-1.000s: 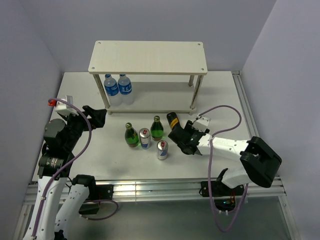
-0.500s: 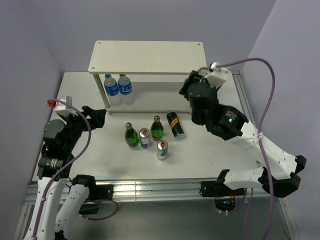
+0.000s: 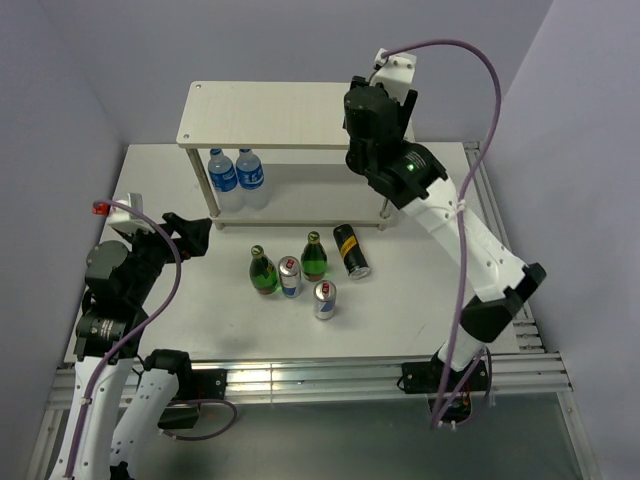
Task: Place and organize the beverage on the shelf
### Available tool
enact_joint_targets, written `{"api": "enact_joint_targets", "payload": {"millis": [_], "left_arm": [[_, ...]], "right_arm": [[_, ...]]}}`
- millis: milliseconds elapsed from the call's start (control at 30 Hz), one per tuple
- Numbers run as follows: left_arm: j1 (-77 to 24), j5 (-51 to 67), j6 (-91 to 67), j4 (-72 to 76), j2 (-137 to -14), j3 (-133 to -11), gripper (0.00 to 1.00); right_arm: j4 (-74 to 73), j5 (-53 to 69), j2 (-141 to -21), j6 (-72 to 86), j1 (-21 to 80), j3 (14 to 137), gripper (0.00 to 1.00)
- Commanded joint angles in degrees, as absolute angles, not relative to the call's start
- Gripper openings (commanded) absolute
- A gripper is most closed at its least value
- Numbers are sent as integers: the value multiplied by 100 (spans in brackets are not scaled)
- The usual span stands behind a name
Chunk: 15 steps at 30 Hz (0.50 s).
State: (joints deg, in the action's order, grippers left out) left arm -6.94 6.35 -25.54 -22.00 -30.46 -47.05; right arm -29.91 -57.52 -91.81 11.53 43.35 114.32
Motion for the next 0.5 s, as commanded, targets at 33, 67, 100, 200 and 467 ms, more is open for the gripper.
{"api": "enact_joint_targets", "payload": {"millis": [33,67,100,200,467], "left_arm": [[-659,694,-2461,-2100,-2962,-4702,99],[-659,694,-2452,-2101,-2953,-4702,99],[-659,703,-2443,-2092,-2953,-4702,99],[-659,721,-2452,-2092,-2962,-4702,99],[-650,738,-2452,-2100,-3015,-4693,99]], "right_arm": [[-2821,-5537,-9421,976,3807,12084,0],[-2813,-5511,-9491,941,3745,12128,0],[-2795,-5485,-9631,906,3701,12181,0],[-2873,-5406,-9878,888,3560,12444,0],[-2874,-4888,-10107,1326,3182,12199,0]]}}
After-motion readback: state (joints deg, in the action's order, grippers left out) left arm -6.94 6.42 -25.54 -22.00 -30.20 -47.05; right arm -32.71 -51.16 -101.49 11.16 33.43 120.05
